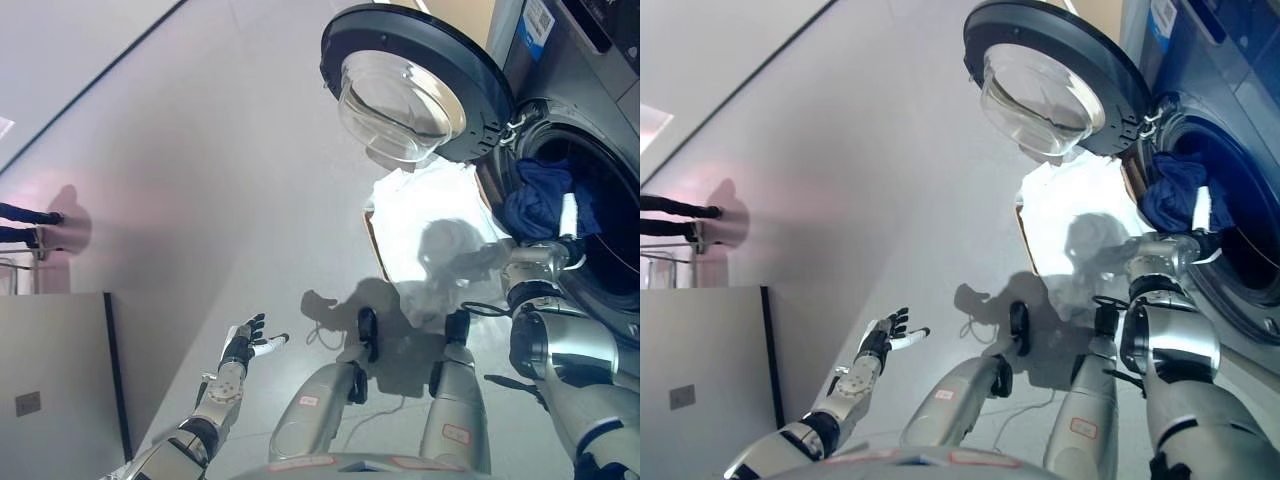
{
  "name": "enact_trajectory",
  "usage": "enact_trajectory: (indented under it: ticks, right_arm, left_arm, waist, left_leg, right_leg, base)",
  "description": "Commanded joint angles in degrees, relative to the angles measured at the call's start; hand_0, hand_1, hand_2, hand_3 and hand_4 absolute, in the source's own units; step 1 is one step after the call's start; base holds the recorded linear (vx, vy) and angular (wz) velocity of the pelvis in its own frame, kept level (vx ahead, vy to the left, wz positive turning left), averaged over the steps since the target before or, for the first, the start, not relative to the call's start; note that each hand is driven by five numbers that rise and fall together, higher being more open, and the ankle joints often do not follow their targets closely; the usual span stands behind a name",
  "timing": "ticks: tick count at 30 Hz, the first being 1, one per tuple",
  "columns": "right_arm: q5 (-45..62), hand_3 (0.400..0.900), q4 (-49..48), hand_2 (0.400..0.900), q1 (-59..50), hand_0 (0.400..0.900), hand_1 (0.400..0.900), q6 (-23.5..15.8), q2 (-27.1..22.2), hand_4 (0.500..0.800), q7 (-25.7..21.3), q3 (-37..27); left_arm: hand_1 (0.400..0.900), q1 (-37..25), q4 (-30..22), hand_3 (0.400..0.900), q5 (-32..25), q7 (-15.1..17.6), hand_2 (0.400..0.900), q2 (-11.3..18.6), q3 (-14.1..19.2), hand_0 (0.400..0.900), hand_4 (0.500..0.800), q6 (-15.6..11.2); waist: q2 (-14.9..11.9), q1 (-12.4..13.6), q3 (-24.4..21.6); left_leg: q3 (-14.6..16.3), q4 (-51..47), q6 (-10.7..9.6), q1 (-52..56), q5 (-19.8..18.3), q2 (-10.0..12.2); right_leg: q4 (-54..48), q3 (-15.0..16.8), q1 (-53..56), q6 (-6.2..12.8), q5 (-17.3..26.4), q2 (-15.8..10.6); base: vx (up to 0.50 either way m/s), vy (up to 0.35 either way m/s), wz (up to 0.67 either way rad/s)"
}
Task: Put the clothes in the basket into the washing machine.
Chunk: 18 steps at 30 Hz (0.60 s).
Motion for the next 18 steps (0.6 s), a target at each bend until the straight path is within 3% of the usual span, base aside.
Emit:
enact_trajectory:
  ticks: [1, 8, 14, 15, 18]
  right_arm:
    - [-3.8, 0.4, -2.2, 0.4, -4.5, 0.4, 0.4, -5.0, -10.0, 0.5, -2.0, 1.9]
    - [-11.1, 0.4, -4.6, 0.4, -8.6, 0.4, 0.4, -5.2, -18.4, 0.5, -6.3, 5.3]
    - [-13.1, 0.4, -4.5, 0.4, -12.0, 0.4, 0.4, -3.9, -21.0, 0.5, -5.4, 9.7]
    - [-12.5, 0.9, -3.7, 0.9, -12.3, 0.9, 0.9, -3.2, -21.1, 0.8, -4.4, 10.0]
    - [-11.0, 0.9, -2.1, 0.9, -13.1, 0.9, 0.9, -1.8, -20.8, 0.8, -2.1, 11.4]
  left_arm:
    - [0.9, 1.7, 2.9, 0.9, 0.2, 1.0, 0.9, -0.7, -0.8, 0.9, 0.8, -1.1]
    - [0.9, 3.0, 2.3, 0.9, 0.2, 1.0, 0.9, -0.8, -1.3, 0.9, 0.8, -1.4]
    - [0.9, 3.2, 2.6, 0.9, -0.1, 0.7, 0.9, -0.8, -1.4, 0.9, 0.8, -1.3]
    - [0.9, 3.2, 2.5, 0.9, -0.2, 0.5, 0.9, -0.8, -1.6, 0.9, 0.8, -1.2]
    - [0.9, 3.0, 2.2, 0.9, -0.7, 0.0, 0.9, -0.9, -1.7, 0.9, 0.8, -1.1]
  waist:
    - [2.3, -0.2, -4.6]
    - [4.8, 0.5, -5.3]
    - [4.4, 0.2, -5.8]
    - [4.3, 0.1, -5.9]
    - [3.9, 0.0, -6.1]
  left_leg:
    - [-1.0, 0.2, -3.6, -4.9, 3.5, -1.2]
    - [-1.6, -1.5, -4.2, -4.5, 4.9, -0.8]
    - [-1.8, -2.5, -4.6, -3.5, 5.3, -0.4]
    - [-1.9, -2.6, -4.6, -3.5, 5.3, -0.4]
    - [-1.9, -2.7, -4.7, -3.2, 5.5, -0.2]
  right_leg:
    - [2.7, -1.4, 1.0, -0.42, -3.8, 0.2]
    - [3.7, -1.9, 0.5, -0.44, -4.5, -0.1]
    - [4.2, -2.0, 0.7, -0.62, -4.8, 0.2]
    - [4.1, -2.1, 0.8, -0.66, -4.8, 0.3]
    - [4.0, -2.3, 1.1, -0.69, -4.8, 0.5]
  base:
    - [0.0, -0.011, 0.12]
    - [0.03, -0.017, 0.07]
    - [0.02, -0.016, -0.02]
    - [0.0, 0.0, 0.0]
    - [0.01, -0.01, -0.01]
